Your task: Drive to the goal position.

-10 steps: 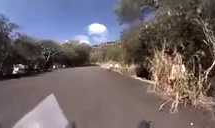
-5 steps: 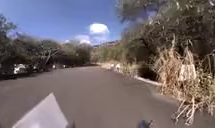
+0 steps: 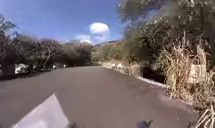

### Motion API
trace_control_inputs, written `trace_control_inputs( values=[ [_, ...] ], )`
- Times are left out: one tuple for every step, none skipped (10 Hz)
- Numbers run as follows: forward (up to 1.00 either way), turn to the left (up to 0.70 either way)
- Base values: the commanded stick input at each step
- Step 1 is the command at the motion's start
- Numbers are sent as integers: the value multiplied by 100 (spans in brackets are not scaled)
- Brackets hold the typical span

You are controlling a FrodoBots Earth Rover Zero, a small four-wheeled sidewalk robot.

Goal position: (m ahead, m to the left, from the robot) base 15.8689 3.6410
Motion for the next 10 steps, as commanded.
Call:
trace_control_inputs(
  values=[
    [50, 0],
    [50, 0],
    [50, 0],
    [50, 0],
    [50, 0],
    [50, 0],
    [50, 0],
    [50, 0],
    [50, 0],
    [50, 0]
  ],
)
